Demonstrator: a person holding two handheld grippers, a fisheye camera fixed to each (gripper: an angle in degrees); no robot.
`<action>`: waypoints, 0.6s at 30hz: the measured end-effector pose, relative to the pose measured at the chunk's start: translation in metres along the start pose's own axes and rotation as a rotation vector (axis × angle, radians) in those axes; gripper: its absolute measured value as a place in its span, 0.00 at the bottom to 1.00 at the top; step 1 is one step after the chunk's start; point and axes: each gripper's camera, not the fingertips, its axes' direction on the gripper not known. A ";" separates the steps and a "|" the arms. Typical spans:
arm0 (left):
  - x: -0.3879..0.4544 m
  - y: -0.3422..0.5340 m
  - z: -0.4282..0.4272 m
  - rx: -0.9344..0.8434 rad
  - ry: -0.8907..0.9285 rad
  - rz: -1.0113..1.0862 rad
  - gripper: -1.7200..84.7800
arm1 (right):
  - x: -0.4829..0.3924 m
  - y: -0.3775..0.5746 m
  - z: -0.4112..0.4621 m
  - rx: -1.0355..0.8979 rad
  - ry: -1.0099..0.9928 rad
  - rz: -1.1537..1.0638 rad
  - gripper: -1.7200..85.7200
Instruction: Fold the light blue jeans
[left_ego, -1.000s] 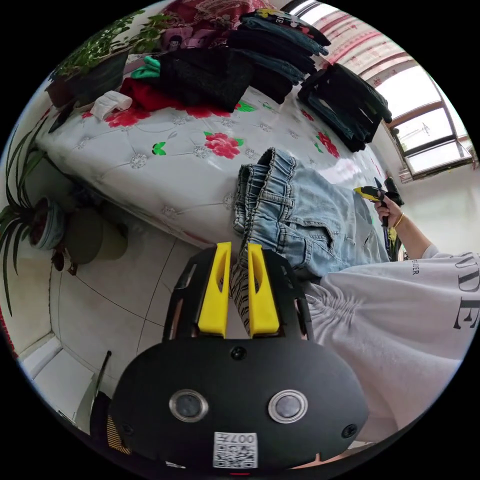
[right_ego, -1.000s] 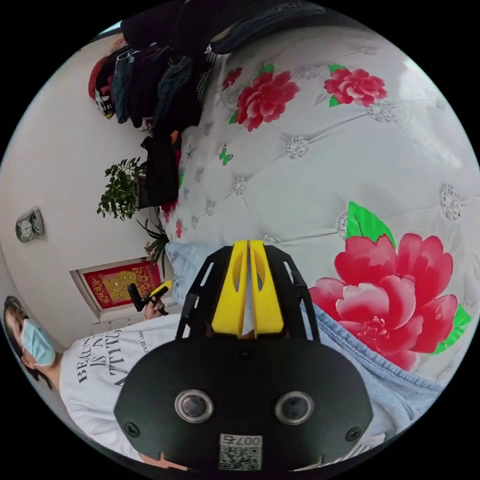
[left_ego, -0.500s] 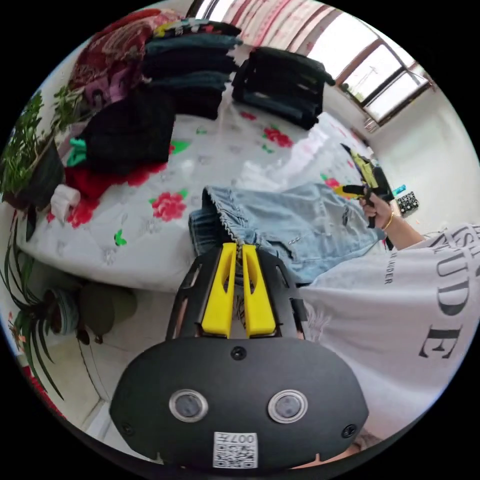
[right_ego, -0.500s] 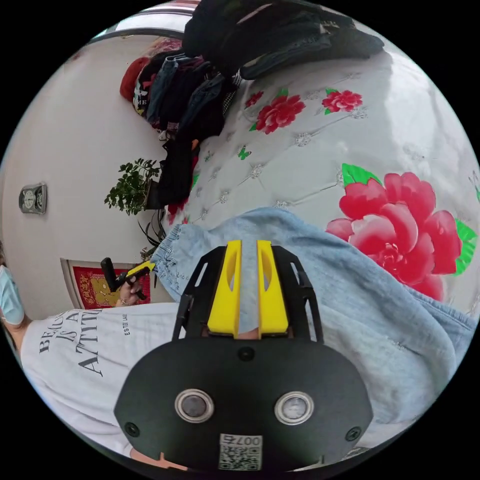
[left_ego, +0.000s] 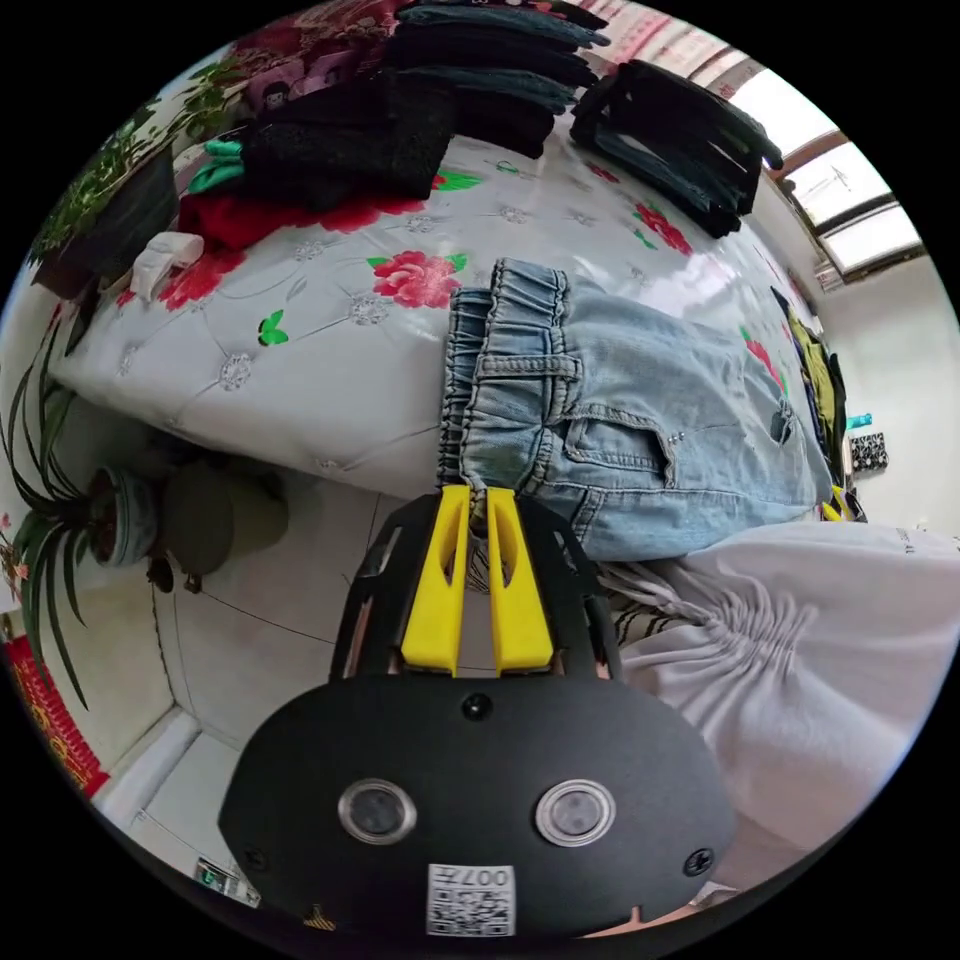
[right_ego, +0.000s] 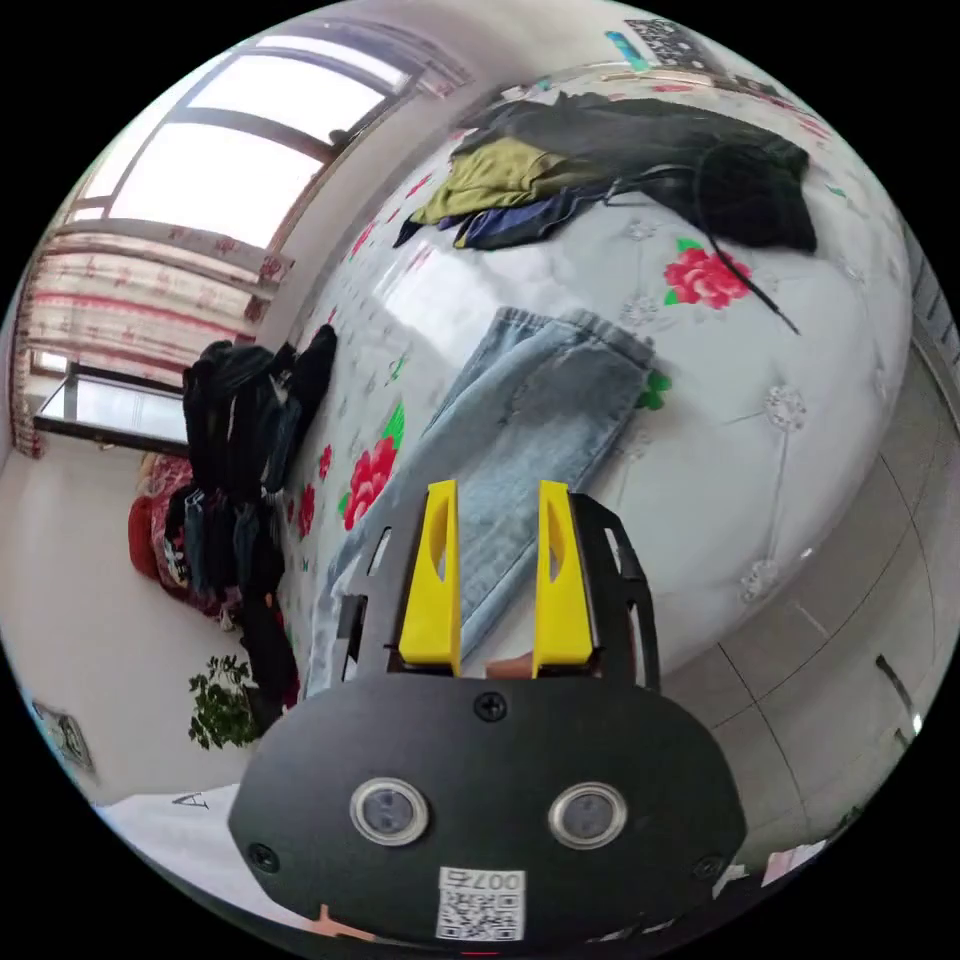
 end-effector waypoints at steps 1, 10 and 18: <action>0.003 0.000 0.000 -0.003 -0.010 0.019 0.04 | 0.021 0.004 -0.017 0.086 0.026 0.087 0.13; 0.035 -0.004 0.019 -0.063 -0.111 0.105 0.05 | 0.040 -0.014 -0.004 0.010 0.080 0.138 0.09; 0.043 0.006 0.030 -0.036 -0.106 0.065 0.05 | 0.031 -0.016 -0.004 -0.009 0.079 0.115 0.07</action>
